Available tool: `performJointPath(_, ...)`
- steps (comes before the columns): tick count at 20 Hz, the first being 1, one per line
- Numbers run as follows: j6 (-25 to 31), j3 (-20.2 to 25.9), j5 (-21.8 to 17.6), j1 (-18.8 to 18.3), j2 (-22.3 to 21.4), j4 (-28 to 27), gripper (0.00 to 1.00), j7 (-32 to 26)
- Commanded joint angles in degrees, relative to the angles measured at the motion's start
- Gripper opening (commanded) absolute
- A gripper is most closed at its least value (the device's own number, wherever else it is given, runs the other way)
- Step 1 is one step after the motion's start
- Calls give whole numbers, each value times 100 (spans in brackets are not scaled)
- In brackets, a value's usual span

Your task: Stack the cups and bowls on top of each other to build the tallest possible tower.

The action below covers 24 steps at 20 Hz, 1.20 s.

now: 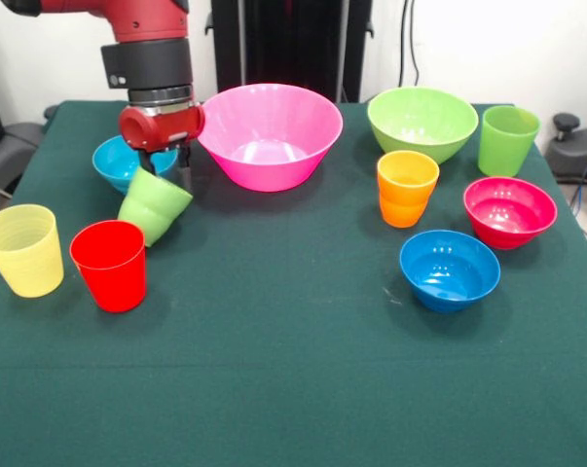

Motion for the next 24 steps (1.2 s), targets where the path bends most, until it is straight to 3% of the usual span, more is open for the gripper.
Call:
performJointPath(1,364,68,566,7,-81,-235,100,99)
performJointPath(8,27,-475,194,428,48,-516,100,426)
performJointPath(11,151,-407,436,351,99,-470,100,334)
performJointPath(16,138,-585,456,557,77,-507,100,546)
performJointPath(24,267,-523,610,509,7,-492,100,358)
